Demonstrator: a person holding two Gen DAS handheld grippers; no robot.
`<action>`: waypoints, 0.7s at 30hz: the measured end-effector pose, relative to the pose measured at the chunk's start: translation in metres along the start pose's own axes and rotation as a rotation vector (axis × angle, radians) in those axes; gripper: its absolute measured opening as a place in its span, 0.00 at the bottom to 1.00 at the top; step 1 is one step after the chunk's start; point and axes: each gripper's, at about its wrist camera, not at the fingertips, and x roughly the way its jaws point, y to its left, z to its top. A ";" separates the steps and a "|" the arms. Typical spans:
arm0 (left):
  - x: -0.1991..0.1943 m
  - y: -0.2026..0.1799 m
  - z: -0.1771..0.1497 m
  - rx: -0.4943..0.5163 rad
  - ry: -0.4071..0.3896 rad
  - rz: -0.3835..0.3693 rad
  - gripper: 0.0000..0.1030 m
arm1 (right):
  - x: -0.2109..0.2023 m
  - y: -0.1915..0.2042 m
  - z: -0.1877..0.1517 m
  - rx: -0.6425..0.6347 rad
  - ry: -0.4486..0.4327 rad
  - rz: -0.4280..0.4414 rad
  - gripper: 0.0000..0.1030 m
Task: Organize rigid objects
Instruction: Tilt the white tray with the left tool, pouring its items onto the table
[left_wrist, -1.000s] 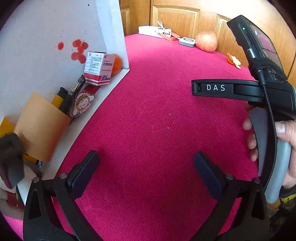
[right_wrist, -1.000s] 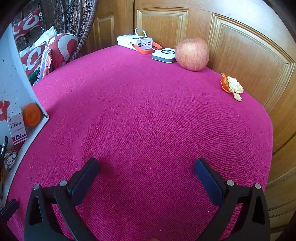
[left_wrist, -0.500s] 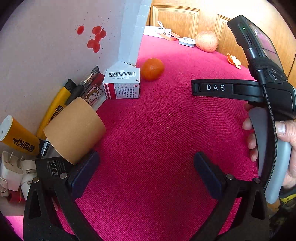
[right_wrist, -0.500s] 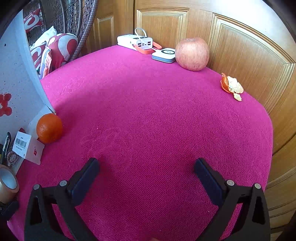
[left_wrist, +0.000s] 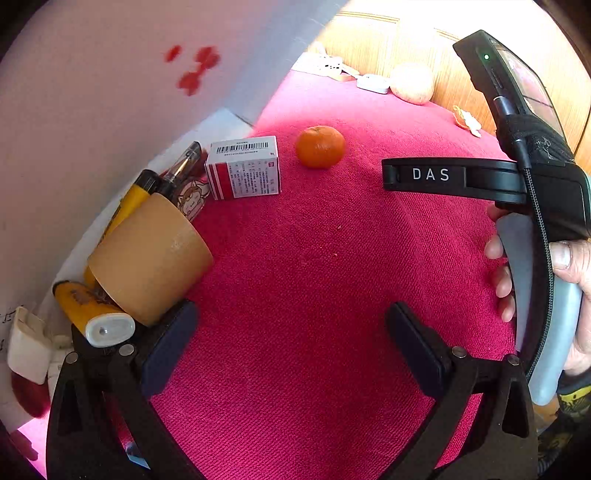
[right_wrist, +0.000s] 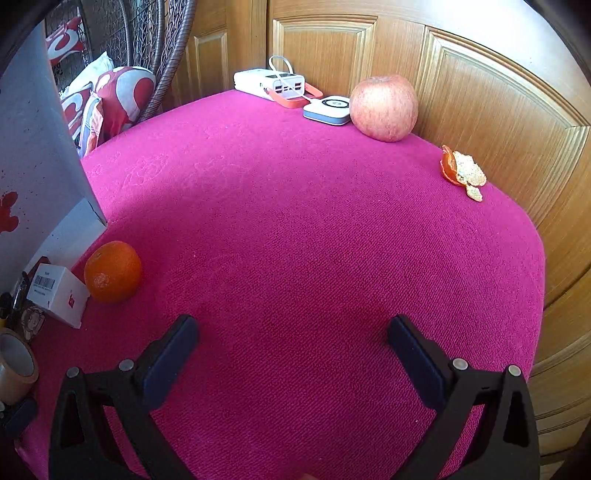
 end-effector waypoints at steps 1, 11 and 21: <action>0.000 0.000 0.000 0.000 0.000 0.000 1.00 | 0.000 0.000 0.000 0.000 0.000 0.000 1.00; 0.001 0.000 0.002 0.000 0.000 0.001 1.00 | -0.001 -0.001 0.001 -0.001 0.001 -0.001 1.00; 0.000 0.003 0.001 0.000 0.000 0.001 1.00 | -0.001 0.000 0.000 -0.001 0.000 -0.001 1.00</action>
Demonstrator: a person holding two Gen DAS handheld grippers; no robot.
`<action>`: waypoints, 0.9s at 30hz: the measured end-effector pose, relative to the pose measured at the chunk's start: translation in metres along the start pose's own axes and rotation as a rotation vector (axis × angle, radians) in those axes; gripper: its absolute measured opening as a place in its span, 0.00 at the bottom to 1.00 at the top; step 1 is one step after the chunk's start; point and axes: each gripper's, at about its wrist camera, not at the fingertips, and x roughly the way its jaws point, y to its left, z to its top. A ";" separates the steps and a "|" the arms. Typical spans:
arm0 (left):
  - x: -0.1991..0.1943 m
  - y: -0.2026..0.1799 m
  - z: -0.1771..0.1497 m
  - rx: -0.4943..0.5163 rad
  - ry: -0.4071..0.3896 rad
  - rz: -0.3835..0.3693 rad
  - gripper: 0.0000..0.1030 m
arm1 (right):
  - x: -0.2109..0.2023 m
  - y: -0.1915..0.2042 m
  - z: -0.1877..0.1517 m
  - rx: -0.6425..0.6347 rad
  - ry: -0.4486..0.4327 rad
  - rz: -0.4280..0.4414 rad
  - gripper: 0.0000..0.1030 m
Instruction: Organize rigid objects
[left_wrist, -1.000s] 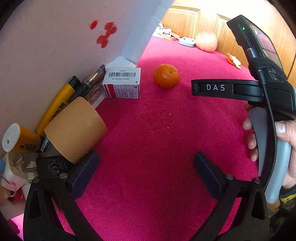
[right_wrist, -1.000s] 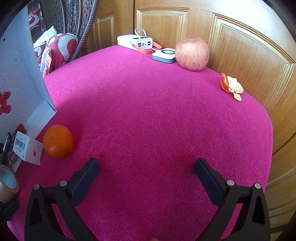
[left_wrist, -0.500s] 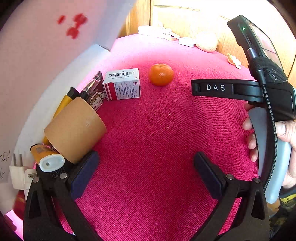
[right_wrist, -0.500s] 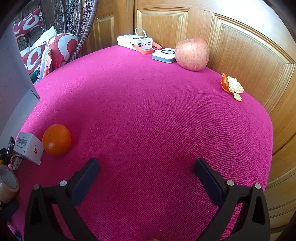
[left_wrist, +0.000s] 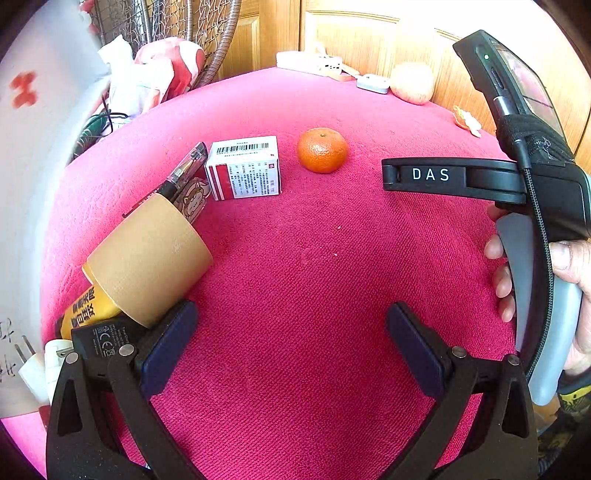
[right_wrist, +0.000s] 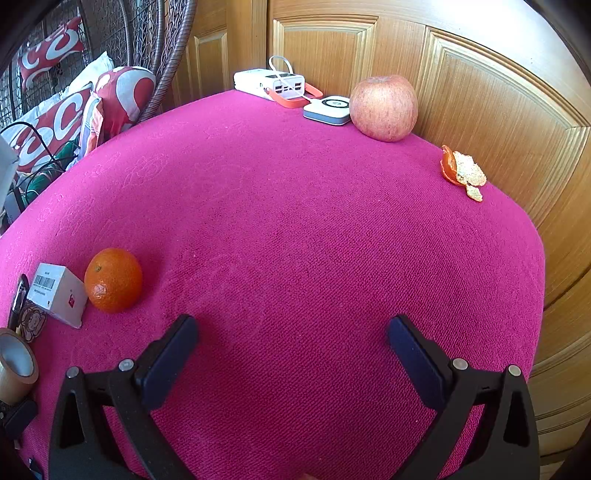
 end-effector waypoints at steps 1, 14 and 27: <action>0.000 0.000 0.000 0.000 0.000 0.000 1.00 | 0.000 0.000 0.000 0.000 0.000 0.000 1.00; 0.001 -0.001 -0.001 0.000 0.000 0.000 1.00 | 0.001 0.000 0.001 -0.001 0.000 0.000 1.00; 0.001 0.000 -0.001 0.000 0.000 0.000 1.00 | 0.000 -0.001 0.001 -0.001 0.000 0.001 1.00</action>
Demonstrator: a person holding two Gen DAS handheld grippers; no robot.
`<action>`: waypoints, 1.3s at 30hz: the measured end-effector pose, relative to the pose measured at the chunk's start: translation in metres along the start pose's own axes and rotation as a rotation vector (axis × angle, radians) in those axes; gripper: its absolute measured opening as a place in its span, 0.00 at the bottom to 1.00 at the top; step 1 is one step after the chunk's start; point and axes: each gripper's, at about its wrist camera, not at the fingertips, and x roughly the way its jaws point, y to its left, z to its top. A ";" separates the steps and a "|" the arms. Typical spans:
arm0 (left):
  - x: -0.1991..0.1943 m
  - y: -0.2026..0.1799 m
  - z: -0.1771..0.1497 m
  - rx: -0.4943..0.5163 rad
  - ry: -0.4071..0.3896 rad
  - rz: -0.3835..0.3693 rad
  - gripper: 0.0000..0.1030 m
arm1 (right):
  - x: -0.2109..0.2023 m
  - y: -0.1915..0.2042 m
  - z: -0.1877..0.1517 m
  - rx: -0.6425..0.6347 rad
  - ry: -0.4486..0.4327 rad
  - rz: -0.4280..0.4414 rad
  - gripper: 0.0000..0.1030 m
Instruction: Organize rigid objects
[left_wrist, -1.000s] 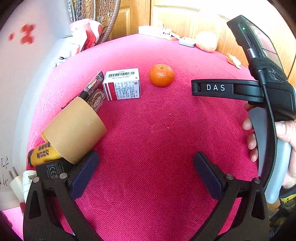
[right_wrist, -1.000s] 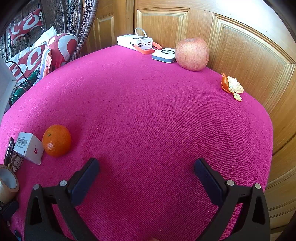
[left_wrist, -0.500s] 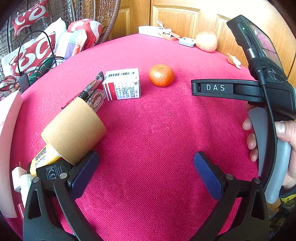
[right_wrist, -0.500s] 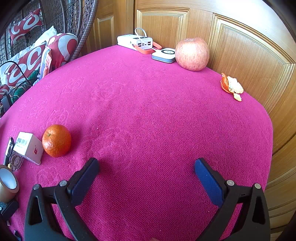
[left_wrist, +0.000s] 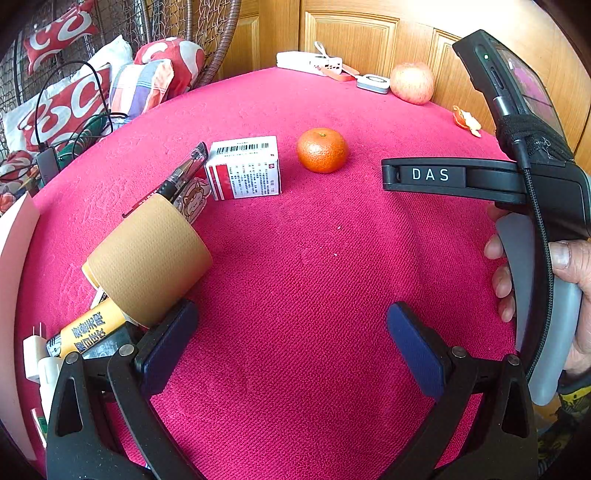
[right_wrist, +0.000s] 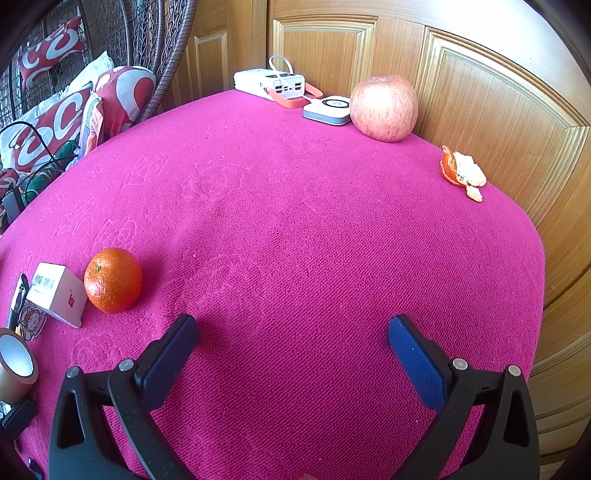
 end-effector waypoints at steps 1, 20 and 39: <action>0.000 0.000 0.000 0.000 0.000 0.000 1.00 | 0.000 0.000 0.000 0.000 0.000 0.000 1.00; 0.000 0.000 0.000 0.000 0.000 0.000 1.00 | 0.000 0.001 0.000 0.000 0.000 0.000 1.00; -0.051 0.004 -0.001 0.014 -0.160 -0.072 1.00 | 0.000 0.000 0.000 0.001 0.000 0.001 1.00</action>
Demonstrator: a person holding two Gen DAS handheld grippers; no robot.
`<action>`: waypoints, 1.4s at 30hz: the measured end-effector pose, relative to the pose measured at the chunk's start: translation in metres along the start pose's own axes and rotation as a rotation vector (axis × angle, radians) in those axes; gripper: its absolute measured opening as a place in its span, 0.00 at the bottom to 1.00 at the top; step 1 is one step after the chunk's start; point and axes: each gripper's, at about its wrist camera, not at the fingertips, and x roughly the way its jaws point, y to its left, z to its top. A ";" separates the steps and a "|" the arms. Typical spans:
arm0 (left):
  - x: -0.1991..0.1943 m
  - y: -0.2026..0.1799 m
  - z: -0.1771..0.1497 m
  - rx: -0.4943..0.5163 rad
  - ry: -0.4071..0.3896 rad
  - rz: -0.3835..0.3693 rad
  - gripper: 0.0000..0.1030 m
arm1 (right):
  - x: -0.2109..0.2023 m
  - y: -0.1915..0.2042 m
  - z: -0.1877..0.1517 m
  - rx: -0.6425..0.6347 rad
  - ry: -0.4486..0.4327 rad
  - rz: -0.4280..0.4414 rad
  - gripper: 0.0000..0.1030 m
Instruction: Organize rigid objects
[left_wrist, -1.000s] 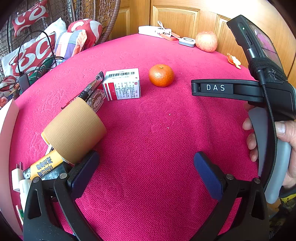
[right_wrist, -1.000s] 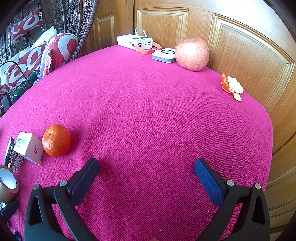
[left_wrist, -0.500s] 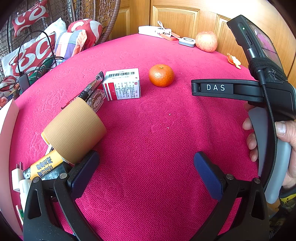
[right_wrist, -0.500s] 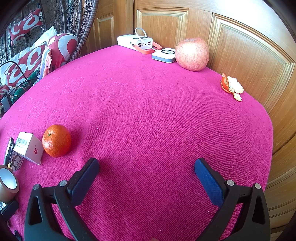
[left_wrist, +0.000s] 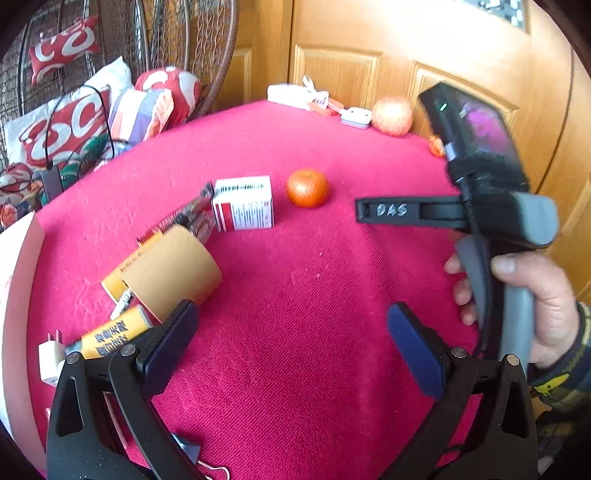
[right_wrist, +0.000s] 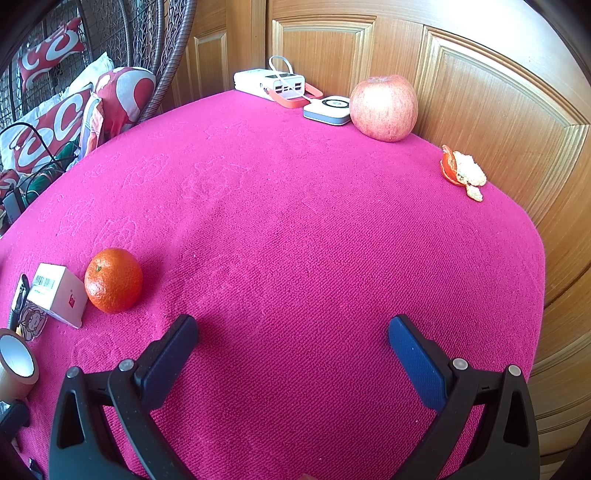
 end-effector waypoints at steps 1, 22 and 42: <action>-0.016 0.001 0.002 0.004 -0.046 -0.006 1.00 | 0.000 0.000 0.000 0.000 0.000 0.000 1.00; -0.111 0.115 -0.135 -0.452 0.140 0.264 0.68 | 0.000 0.000 0.000 0.001 0.000 0.001 1.00; -0.119 0.118 -0.140 -0.411 0.064 0.307 0.19 | -0.039 0.041 0.003 -0.302 -0.187 0.314 1.00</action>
